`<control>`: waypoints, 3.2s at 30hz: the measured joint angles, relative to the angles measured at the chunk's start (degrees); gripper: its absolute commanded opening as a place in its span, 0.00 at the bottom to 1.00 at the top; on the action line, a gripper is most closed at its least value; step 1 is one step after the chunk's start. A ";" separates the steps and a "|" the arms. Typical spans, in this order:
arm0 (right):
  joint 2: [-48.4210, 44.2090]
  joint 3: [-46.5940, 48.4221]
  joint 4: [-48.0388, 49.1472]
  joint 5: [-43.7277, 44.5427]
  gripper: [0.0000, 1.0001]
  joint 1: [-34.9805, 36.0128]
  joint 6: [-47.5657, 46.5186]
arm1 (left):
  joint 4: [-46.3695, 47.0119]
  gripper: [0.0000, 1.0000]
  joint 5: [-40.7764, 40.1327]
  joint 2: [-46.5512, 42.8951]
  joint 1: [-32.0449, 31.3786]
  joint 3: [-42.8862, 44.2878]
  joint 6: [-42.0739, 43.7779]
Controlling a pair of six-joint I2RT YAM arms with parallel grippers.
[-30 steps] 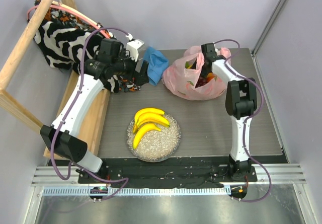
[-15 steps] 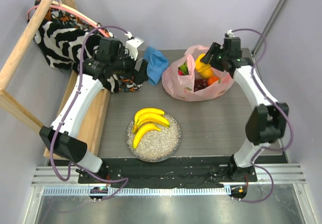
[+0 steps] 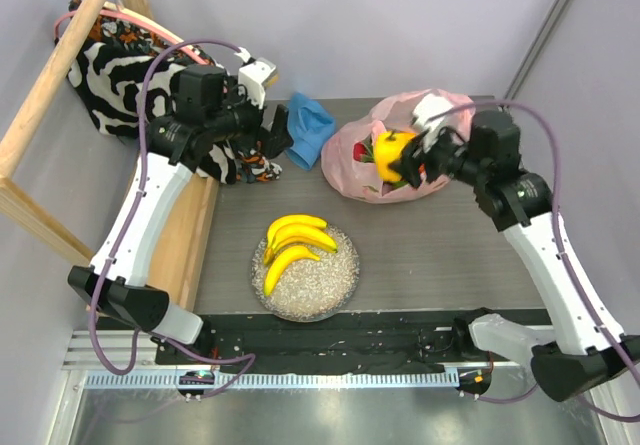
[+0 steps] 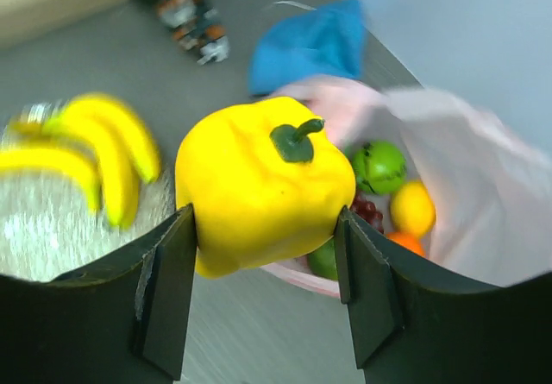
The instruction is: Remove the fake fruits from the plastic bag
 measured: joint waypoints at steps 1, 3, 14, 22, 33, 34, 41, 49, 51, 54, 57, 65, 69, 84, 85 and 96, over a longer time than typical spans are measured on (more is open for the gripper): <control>-0.59 0.39 -2.32 -0.85 0.21 4.31 -6.14 | 0.00 1.00 0.00 -0.44 0.00 0.00 0.09; -0.61 0.39 -6.23 -1.51 0.21 12.20 -17.44 | 0.00 1.00 -0.02 -1.20 0.00 0.00 0.24; 19.87 -3.02 -21.62 0.22 0.21 30.49 -57.37 | -0.07 1.00 -1.70 -4.55 1.18 -0.81 1.88; 27.52 -3.10 -24.79 2.78 0.20 32.00 -58.75 | -0.07 1.00 -1.46 -10.08 3.50 -4.87 1.84; 27.85 -6.95 -18.64 5.79 0.33 37.03 -56.15 | -0.02 1.00 0.98 -12.17 5.38 -7.19 0.48; 28.30 -7.26 -17.64 6.71 0.46 37.59 -55.71 | 0.00 1.00 1.16 -12.17 5.38 -7.19 0.26; 30.62 -7.89 -11.61 11.63 0.82 40.09 -52.57 | 0.22 1.00 2.47 -12.22 5.53 -7.19 -0.46; 29.20 -7.45 -13.18 13.75 1.00 39.98 -47.45 | 0.39 1.00 4.00 -12.66 5.86 -7.19 -1.49; 27.21 -6.23 -15.63 13.51 1.00 39.87 -45.97 | 0.44 1.00 4.37 -12.70 5.90 -7.19 -1.51; 23.39 -3.21 -19.02 12.37 1.00 38.88 -44.33 | 0.44 1.00 5.01 -12.70 6.01 -7.19 -1.68; 17.35 -0.33 -20.90 10.29 0.98 34.95 -42.56 | 0.46 1.00 5.66 -12.70 6.03 -7.19 -1.95; 13.09 7.65 -20.24 5.66 0.61 9.05 -38.93 | 0.61 1.00 7.93 -12.17 6.08 -7.39 -2.95; 21.31 10.49 -19.06 4.68 0.43 1.60 -35.65 | 0.83 1.00 8.90 -9.64 6.08 -6.14 -3.34; 26.88 -5.75 -5.70 13.88 0.36 17.03 -15.78 | 1.55 1.00 9.22 -3.37 6.10 -3.39 -4.68; 27.41 -4.59 -5.20 14.51 0.38 15.67 -15.13 | 1.55 1.00 9.22 -3.23 6.10 -3.39 -4.68; 45.18 13.57 4.31 21.09 0.64 3.10 -9.64 | 1.62 1.00 8.98 -1.51 6.10 -3.37 -4.35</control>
